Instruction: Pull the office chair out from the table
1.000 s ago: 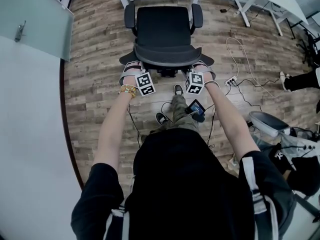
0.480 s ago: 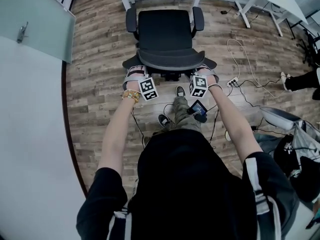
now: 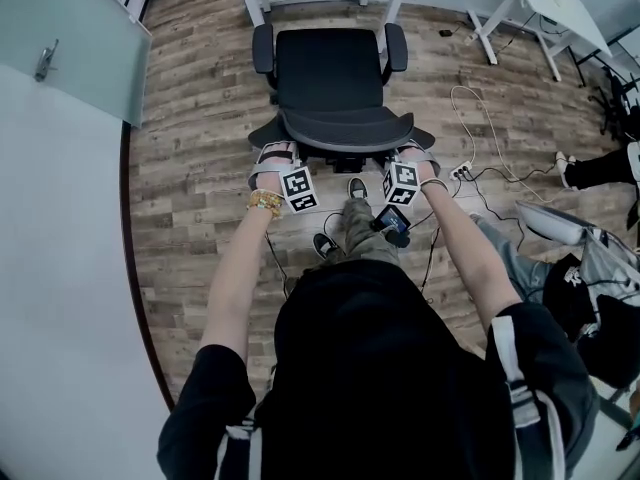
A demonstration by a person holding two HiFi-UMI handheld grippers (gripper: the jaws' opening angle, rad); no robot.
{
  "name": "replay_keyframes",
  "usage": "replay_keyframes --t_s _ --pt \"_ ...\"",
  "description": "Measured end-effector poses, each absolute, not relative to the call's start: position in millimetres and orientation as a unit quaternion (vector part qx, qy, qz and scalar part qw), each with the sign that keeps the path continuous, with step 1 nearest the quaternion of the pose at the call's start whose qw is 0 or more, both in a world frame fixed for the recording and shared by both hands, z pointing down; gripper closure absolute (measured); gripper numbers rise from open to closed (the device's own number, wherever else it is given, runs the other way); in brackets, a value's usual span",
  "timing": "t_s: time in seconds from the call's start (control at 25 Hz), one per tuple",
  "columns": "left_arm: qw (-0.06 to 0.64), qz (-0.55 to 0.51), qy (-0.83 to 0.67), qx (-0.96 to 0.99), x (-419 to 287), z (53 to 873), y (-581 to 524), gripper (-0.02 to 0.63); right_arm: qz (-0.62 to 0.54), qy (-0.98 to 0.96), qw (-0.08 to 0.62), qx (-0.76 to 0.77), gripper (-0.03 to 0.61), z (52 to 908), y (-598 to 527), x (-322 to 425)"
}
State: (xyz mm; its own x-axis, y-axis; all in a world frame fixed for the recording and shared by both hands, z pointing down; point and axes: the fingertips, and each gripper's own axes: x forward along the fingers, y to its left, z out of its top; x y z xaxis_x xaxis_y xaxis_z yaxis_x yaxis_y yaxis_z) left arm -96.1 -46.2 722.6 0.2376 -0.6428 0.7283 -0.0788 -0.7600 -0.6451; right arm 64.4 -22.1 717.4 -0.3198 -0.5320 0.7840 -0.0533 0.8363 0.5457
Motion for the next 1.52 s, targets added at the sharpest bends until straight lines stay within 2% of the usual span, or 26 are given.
replay_keyframes --t_s 0.52,0.8,0.96,1.12,1.28,1.52 --pt "0.196 -0.562 0.223 -0.772 -95.5 717.9 -29.8 0.443 -0.225 -0.783 0.549 0.187 0.483 712.2 -9.4 64.4" --pt "0.134 -0.572 0.195 -0.786 -94.7 716.0 -27.4 0.445 -0.214 -0.783 0.555 0.181 0.479 710.2 -8.7 64.4" --pt "0.136 -0.554 0.205 -0.795 -93.0 711.6 -26.3 0.445 -0.188 -0.787 0.560 0.178 0.434 705.0 -5.3 65.0" --pt "0.122 -0.515 0.223 -0.819 -89.3 694.4 -19.3 0.445 -0.165 -0.808 0.526 0.208 0.476 676.9 2.6 62.7" --pt "0.127 -0.473 0.222 -0.843 -78.4 669.0 2.6 0.454 -0.156 -0.827 0.504 0.195 0.486 658.2 28.7 56.8" --pt "0.101 -0.437 0.116 -0.886 -51.4 633.7 58.1 0.479 -0.099 -0.882 0.445 0.121 0.506 612.4 67.3 31.9"
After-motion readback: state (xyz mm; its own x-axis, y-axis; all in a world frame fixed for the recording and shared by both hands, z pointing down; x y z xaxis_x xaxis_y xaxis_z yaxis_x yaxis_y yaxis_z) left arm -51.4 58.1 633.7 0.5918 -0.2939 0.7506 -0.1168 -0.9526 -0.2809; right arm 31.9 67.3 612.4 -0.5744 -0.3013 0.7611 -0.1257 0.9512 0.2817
